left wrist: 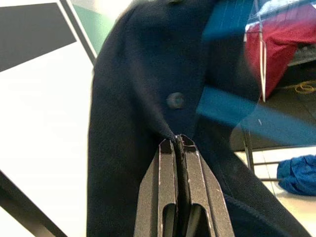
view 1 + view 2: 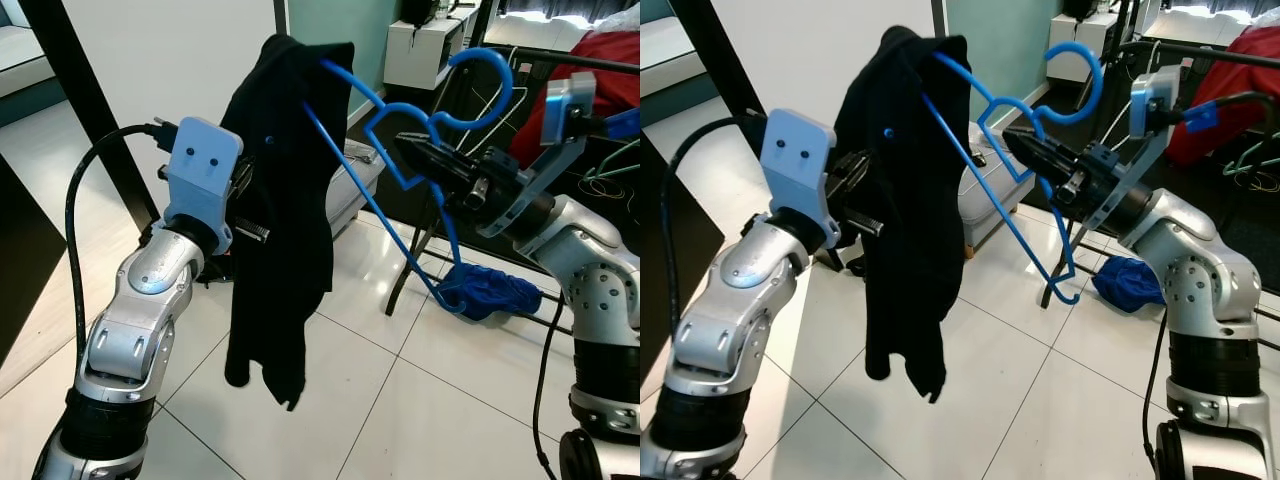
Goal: Hang hanger
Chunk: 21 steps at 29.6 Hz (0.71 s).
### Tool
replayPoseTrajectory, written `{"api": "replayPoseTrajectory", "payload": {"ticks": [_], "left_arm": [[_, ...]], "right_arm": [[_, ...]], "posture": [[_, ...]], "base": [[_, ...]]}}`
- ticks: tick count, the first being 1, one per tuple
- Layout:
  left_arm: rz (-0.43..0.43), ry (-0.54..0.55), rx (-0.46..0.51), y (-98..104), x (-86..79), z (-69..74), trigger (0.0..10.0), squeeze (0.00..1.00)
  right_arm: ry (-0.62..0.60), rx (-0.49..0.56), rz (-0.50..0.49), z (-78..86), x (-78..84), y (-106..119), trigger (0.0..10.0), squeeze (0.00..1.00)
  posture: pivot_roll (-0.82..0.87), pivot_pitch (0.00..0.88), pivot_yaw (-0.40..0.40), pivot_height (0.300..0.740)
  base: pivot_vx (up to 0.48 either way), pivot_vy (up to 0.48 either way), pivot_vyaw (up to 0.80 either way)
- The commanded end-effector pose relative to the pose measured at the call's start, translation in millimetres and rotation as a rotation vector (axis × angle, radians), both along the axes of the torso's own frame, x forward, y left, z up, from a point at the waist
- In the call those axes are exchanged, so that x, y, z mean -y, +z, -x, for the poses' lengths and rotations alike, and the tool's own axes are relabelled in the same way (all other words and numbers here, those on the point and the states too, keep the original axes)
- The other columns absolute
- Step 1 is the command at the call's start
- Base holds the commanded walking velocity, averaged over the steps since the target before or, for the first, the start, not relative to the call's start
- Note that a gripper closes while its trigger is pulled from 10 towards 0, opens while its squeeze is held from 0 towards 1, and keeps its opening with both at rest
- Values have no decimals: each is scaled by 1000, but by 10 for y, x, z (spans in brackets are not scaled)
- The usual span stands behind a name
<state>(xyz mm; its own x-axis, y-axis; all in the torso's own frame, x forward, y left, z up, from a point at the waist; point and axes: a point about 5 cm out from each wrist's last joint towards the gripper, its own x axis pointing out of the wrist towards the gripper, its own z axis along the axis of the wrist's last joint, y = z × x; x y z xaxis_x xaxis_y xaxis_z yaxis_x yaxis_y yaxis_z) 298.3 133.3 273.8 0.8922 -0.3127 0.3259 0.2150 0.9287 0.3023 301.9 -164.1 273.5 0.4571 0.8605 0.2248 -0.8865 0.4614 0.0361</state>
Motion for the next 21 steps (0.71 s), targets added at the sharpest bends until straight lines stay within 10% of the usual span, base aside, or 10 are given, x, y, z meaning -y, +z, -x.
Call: {"api": "replayPoseTrajectory", "payload": {"ticks": [1, 10, 21], "left_arm": [[-38, -20, 58, 72, 24, 51, 1412, 0], [-73, -42, 76, 86, 40, 75, 1647, 0], [-115, -133, 117, 130, 145, 155, 2039, 0]], "right_arm": [[101, -30, 72, 101, -162, -115, 10000, 0], [187, -135, 150, 203, -301, -409, 10000, 0], [-18, -177, 33, -71, -312, -522, 10000, 0]], "posture": [[-77, 75, 26, 740], [-71, 70, 20, 740], [-52, 62, 18, 740]], "base": [[0, 0, 0], [0, 0, 0], [0, 0, 0]]}}
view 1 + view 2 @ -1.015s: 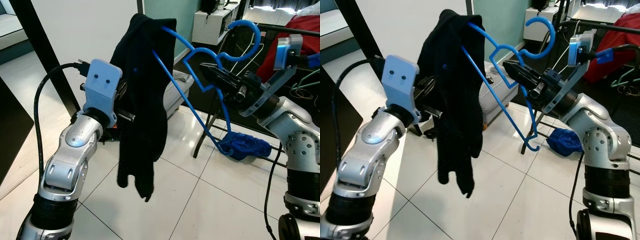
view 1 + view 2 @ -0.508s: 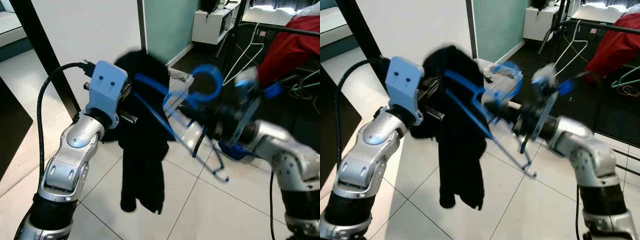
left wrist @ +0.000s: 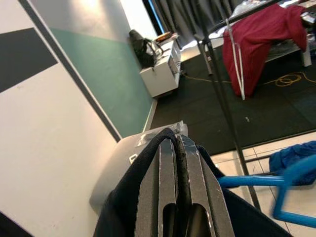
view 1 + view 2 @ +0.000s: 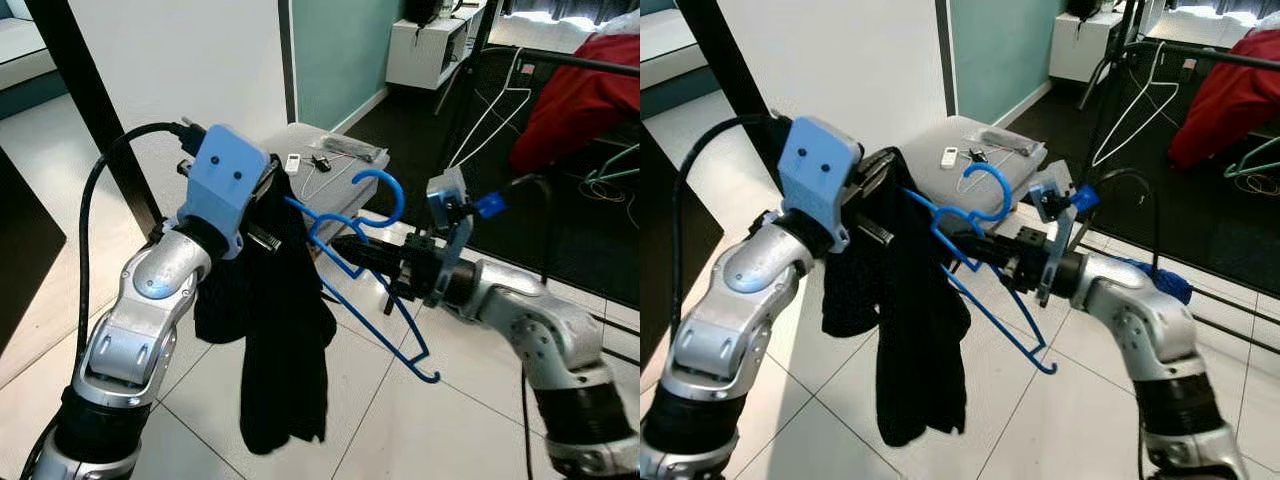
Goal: Hang hanger
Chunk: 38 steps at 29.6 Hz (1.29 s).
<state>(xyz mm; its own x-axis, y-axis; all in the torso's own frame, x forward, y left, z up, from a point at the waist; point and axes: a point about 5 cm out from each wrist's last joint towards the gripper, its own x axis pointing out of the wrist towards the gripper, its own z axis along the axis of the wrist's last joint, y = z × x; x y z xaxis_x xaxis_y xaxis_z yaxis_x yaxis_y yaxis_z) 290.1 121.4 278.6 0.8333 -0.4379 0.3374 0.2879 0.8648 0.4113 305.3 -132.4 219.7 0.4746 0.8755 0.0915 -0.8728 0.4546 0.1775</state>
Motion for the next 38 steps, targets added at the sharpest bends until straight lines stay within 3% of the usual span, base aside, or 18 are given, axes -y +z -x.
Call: {"api": "replayPoseTrajectory", "payload": {"ticks": [1, 4, 6, 7, 8, 9, 10, 13, 20, 22, 26, 27, 28, 29, 30, 32, 35, 38], "left_arm": [[11, -69, 67, 113, 63, 101, 2157, 0], [47, -188, 61, 156, 169, 186, 2588, 0], [36, -344, 46, 159, 288, 313, 5882, 0], [36, -344, 46, 159, 288, 313, 5882, 0], [0, -421, 33, 134, 339, 382, 8549, 0], [0, -421, 33, 134, 339, 382, 8549, 0], [-52, -495, 17, 96, 378, 452, 10000, 0], [-169, -582, -26, -2, 381, 530, 10000, 0], [-229, -551, -43, -62, 331, 499, 10000, 0], [-331, -423, -95, -181, 72, 407, 10000, 0], [-358, -372, -113, -199, -53, 383, 10000, 0], [-380, -311, -121, -184, -204, 356, 10000, 0], [-380, -311, -121, -184, -204, 356, 10000, 0], [-408, -247, -133, -156, -385, 337, 10000, 0], [-408, -247, -133, -156, -385, 337, 10000, 0], [-432, -177, -144, -105, -590, 329, 10000, 0], [-435, -198, -153, -123, -572, 346, 10000, 0], [-417, -259, -151, -179, -396, 367, 10000, 0]], "right_arm": [[-40, -5, -73, -54, -20, -1, 10000, 0], [17, -25, -179, -28, -84, 6, 10000, 0], [116, -39, -226, 43, -131, 22, 10000, 0], [116, -39, -226, 43, -131, 22, 10000, 0], [186, -42, -227, 99, -154, 26, 10000, 0], [186, -42, -227, 99, -154, 26, 10000, 0], [240, -42, -223, 141, -169, 30, 10000, 0], [244, -17, -207, 101, -148, 68, 10000, 0], [164, 17, -226, -5, -87, 145, 10000, 0], [40, 81, -300, -119, 115, 326, 10000, 0], [-9, 101, -329, -151, 207, 381, 10000, 0], [-42, 112, -343, -165, 291, 408, 10000, 0], [-42, 112, -343, -165, 291, 408, 10000, 0], [-69, 120, -357, -173, 376, 430, 10000, 0], [-69, 120, -357, -173, 376, 430, 10000, 0], [-96, 133, -364, -186, 477, 464, 10000, 0], [-85, 140, -354, -186, 481, 477, 10000, 0], [-51, 146, -317, -170, 410, 471, 10000, 0]], "posture": [[-45, 65, 16, 740], [-40, 65, 16, 740], [-38, 67, 15, 740], [-38, 67, 15, 740], [-33, 69, 12, 740], [-33, 69, 12, 740], [-34, 69, 11, 740], [-37, 70, 10, 740], [-39, 69, 13, 740], [-39, 72, 18, 740], [-39, 72, 18, 740], [-37, 75, 17, 740], [-37, 75, 17, 740], [-35, 75, 16, 740], [-35, 75, 16, 740], [-31, 76, 17, 740], [-30, 74, 16, 740], [-36, 75, 13, 740]], "base": [[0, 0, 0], [0, 0, 0], [0, 0, 0], [0, 0, 0], [0, 0, 0], [0, 0, 0], [0, 0, 0], [0, 0, 0], [0, 0, 0], [0, 0, 0], [0, 0, 0], [0, 0, 0], [0, 0, 0], [0, 0, 0], [0, 0, 0], [0, 0, 0], [0, 0, 0], [0, 0, 0]]}}
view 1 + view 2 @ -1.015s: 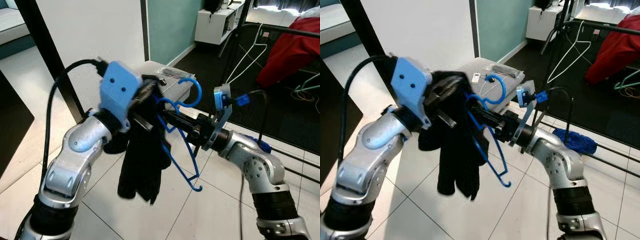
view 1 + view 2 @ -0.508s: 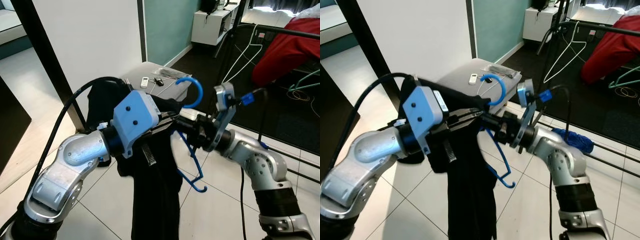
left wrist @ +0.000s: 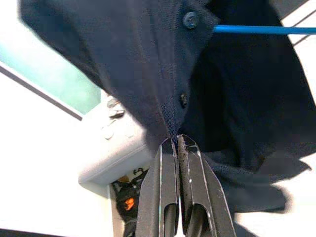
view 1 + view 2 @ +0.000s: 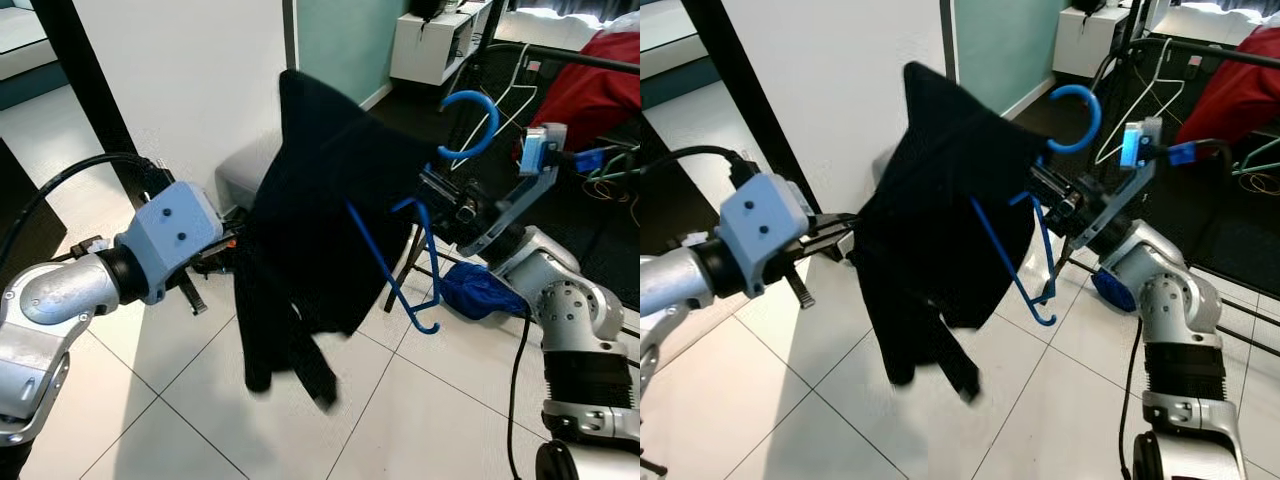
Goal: Hang hanger
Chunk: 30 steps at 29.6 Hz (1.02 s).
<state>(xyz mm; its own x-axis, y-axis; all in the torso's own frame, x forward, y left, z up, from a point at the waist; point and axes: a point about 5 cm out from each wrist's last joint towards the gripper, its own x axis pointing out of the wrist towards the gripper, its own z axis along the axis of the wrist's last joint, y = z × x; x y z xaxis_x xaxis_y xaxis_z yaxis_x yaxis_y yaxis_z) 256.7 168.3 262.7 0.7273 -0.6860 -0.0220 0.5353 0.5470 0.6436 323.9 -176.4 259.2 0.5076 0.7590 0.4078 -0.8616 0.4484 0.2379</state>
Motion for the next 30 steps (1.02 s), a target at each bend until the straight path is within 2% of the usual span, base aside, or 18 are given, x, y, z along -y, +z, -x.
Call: {"api": "replayPoseTrajectory", "payload": {"ticks": [1, 3, 5, 7, 8, 10, 16, 18, 20, 21, 22, 24, 25, 28, 30], "left_arm": [[-2, -31, -3, -20, 73, 32, 10000, 0], [25, -75, -11, -54, 210, 52, 10000, 0], [25, -75, -11, -54, 210, 52, 10000, 0], [69, -159, -43, -121, 435, 116, 10000, 0], [69, -159, -43, -121, 435, 116, 10000, 0], [116, -224, -63, -161, 621, 165, 10000, 0], [144, -273, -89, -196, 741, 192, 10000, 0], [127, -313, -171, -305, 769, 244, 10000, 35], [119, -320, -201, -343, 760, 260, 10000, 35], [113, -313, -233, -378, 725, 266, 10000, 1000], [113, -313, -233, -378, 725, 266, 10000, 1000], [40, -338, -339, -497, 622, 343, 10000, 1000], [40, -338, -339, -497, 622, 343, 10000, 1000], [-112, -374, -517, -702, 424, 513, 10000, 1000], [-135, -367, -552, -725, 359, 541, 10000, 1000]], "right_arm": [[11, 48, 9, 16, -30, 77, 10000, 0], [21, 54, 27, 21, -65, 77, 10000, 0], [21, 54, 27, 21, -65, 77, 10000, 0], [7, 63, 32, 9, -59, 107, 10000, 0], [7, 63, 32, 9, -59, 107, 10000, 0], [10, 70, 65, 10, -79, 107, 10000, 0], [24, 72, 86, 18, -109, 91, 10000, 0], [28, 81, 87, 17, -98, 115, 10000, 0], [28, 84, 87, 16, -90, 126, 10000, 0], [29, 89, 87, 16, -76, 142, 10000, 0], [29, 89, 87, 16, -76, 142, 10000, 0], [35, 103, 92, 16, -44, 180, 10000, 0], [35, 103, 92, 16, -44, 180, 10000, 0], [57, 123, 88, 34, -15, 241, 10000, 0], [67, 130, 85, 45, -6, 263, 10000, 0]], "posture": [[-36, 75, 13, 740], [-41, 76, 13, 740], [-41, 76, 13, 740], [-44, 77, 16, 740], [-44, 77, 16, 740], [-45, 77, 17, 740], [-51, 76, 19, 740], [-56, 73, 24, 740], [-56, 73, 24, 740], [-56, 73, 24, 740], [-56, 73, 24, 740], [-56, 69, 23, 740], [-56, 69, 23, 740], [-56, 65, 22, 740], [-56, 65, 23, 740]], "base": [[0, 0, 0], [0, 0, 0], [0, 0, 0], [0, 0, 0], [0, 0, 0], [0, 0, 0], [0, 0, 0], [0, 0, 0], [0, 0, 0], [0, 0, 0], [0, 0, 0], [0, 0, 0], [0, 0, 0], [0, 0, 0], [0, 0, 0]]}}
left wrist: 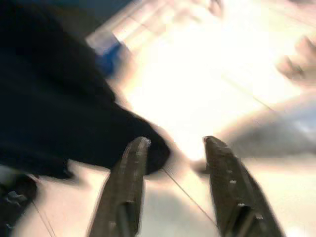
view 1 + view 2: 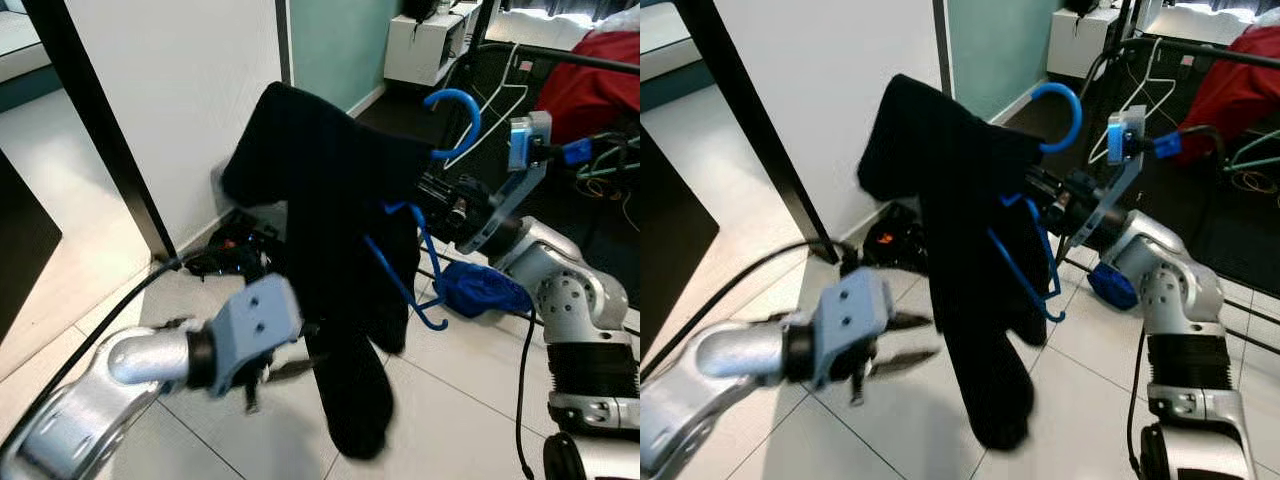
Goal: Hang hanger
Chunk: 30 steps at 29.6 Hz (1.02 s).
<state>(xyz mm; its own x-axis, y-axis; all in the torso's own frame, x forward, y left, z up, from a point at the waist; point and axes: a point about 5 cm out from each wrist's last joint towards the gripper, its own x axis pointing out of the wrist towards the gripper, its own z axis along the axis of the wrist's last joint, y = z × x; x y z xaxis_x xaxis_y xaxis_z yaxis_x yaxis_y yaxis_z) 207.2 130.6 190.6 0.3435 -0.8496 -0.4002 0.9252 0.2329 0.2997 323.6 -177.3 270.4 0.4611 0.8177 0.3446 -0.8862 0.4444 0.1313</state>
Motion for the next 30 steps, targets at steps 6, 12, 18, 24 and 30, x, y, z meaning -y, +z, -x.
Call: {"api": "replayPoseTrajectory", "payload": {"ticks": [6, 12, 18, 24, 30], "left_arm": [[47, 62, 107, 292, -179, -126, 10000, 1000], [214, 217, 538, 1248, -544, -440, 10000, 0], [116, 138, 671, 1668, -658, -481, 10000, 0], [42, 27, 541, 1593, -563, -506, 10000, 0], [60, -136, 294, 1314, -349, -547, 10000, 0]], "right_arm": [[88, 76, -13, 103, 57, 170, 10000, 0], [176, 45, 97, 249, 274, 79, 10000, 0], [268, 4, 188, 386, 332, 16, 10000, 0], [311, 8, 248, 448, 256, -40, 10000, 0], [401, 27, 308, 515, -2, -145, 10000, 0]], "posture": [[-46, 63, 16, 740], [-49, 67, 9, 740], [-49, 61, 29, 740], [-46, 55, 47, 740], [-38, 48, 63, 740]], "base": [[0, 0, 0], [0, 0, 0], [0, 0, 0], [0, 0, 0], [0, 0, 0]]}}
